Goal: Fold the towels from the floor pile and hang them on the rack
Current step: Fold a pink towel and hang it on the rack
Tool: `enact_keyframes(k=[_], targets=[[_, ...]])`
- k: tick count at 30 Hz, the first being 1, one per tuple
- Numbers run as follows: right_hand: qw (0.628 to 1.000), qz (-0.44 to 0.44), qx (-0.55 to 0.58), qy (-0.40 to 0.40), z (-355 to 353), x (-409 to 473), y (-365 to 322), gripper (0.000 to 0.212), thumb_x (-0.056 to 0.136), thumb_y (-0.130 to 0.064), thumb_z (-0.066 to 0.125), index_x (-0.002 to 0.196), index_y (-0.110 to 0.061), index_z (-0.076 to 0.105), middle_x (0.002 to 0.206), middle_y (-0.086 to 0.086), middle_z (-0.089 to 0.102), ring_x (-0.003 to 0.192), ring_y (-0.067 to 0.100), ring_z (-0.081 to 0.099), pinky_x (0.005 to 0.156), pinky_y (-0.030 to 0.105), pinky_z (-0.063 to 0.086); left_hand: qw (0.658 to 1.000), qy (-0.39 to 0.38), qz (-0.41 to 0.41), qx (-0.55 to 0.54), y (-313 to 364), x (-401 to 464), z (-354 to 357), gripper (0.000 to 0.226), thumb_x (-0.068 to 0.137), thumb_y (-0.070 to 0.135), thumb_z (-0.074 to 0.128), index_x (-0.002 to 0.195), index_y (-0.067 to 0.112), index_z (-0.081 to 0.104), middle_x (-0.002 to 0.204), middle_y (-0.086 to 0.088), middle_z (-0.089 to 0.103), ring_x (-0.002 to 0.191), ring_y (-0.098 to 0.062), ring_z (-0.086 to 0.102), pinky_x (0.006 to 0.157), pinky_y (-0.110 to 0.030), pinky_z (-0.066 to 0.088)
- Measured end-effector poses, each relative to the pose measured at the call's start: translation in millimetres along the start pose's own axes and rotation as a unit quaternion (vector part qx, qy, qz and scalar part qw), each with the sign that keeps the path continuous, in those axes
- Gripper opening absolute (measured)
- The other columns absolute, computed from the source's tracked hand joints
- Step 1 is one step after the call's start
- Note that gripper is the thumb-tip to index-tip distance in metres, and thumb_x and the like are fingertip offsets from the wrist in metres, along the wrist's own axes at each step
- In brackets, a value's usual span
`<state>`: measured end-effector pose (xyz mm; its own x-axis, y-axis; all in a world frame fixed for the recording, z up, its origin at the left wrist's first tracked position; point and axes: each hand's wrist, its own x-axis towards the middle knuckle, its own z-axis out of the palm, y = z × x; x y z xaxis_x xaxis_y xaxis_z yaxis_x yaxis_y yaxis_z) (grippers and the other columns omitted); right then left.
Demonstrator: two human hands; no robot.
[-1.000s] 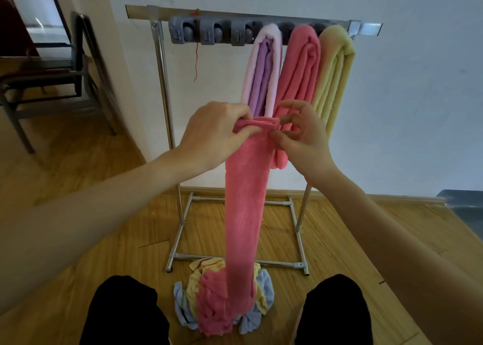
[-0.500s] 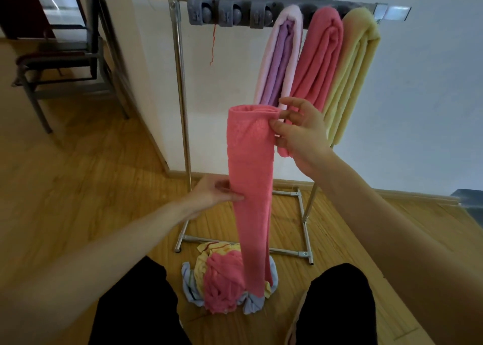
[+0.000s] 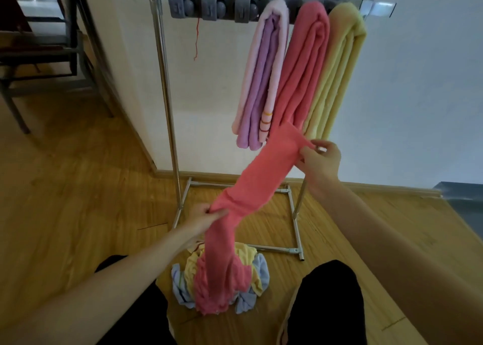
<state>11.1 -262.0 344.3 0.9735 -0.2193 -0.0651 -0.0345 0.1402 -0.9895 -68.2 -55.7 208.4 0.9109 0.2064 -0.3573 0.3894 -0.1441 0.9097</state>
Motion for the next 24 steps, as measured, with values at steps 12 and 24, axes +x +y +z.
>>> enact_keyframes(k=[12, 24], targets=[[0.841, 0.050, -0.472, -0.260, -36.1, -18.0, 81.9, 0.031, 0.091, -0.010, 0.056, 0.120, -0.001, 0.049, 0.101, 0.005, 0.052, 0.092, 0.018, 0.054, 0.073, 0.029, 0.049, 0.945, -0.173, 0.184, 0.210, 131.1, -38.4, -33.4, 0.045, 0.081, 0.028, 0.072, 0.099, -0.011, 0.062, 0.086, -0.019, 0.062, 0.081, -0.021, 0.058, 0.073, -0.034, 0.044], [0.816, 0.069, -0.123, -0.560, 0.7, -43.0, 40.6, 0.060, 0.068, -0.017, 0.058, 0.109, 0.024, 0.044, 0.097, 0.023, 0.052, 0.093, 0.028, 0.046, 0.087, 0.048, 0.037, 0.905, -0.284, 0.159, 0.275, 159.3, -66.4, -44.1, 0.009, 0.085, 0.018, 0.068, 0.091, 0.013, 0.073, 0.082, 0.004, 0.071, 0.078, -0.011, 0.067, 0.065, -0.019, 0.050]])
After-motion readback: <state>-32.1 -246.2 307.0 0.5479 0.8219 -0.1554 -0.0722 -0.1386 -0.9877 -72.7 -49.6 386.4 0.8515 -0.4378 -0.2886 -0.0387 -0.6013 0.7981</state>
